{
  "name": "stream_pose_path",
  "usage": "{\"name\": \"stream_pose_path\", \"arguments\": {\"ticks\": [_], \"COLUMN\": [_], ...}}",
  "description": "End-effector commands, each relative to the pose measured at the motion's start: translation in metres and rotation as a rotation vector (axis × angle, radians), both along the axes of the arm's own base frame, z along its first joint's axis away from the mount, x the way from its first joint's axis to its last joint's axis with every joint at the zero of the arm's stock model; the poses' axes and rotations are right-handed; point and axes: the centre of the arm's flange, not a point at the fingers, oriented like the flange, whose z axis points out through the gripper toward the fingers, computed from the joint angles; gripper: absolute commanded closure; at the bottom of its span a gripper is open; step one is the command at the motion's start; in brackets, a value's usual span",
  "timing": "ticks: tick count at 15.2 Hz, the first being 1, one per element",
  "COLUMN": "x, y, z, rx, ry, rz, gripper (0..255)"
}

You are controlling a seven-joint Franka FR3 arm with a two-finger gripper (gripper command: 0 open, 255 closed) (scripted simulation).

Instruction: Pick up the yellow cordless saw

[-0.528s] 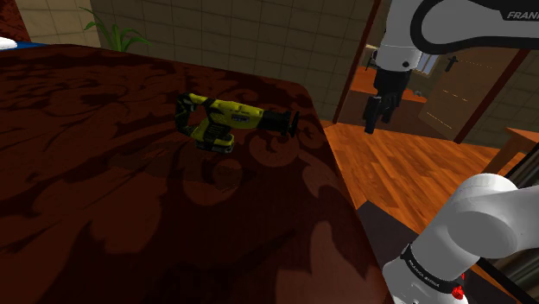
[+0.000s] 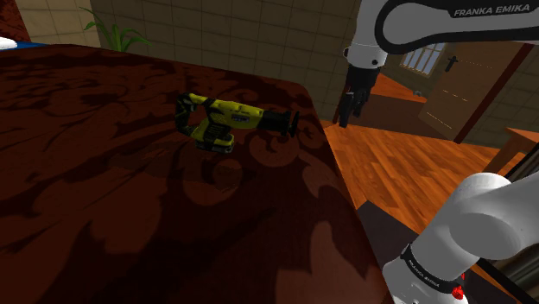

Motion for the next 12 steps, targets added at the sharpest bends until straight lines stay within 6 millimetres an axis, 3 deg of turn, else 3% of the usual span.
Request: {"name": "stream_pose_path", "arguments": {"ticks": [1, 12], "x": [0.023, 0.139], "y": [0.007, 0.064], "z": [-0.005, -0.020], "rx": [0.009, 0.056], "ry": [-0.009, -0.057], "rz": [0.050, 0.317], "gripper": [0, 0]}}
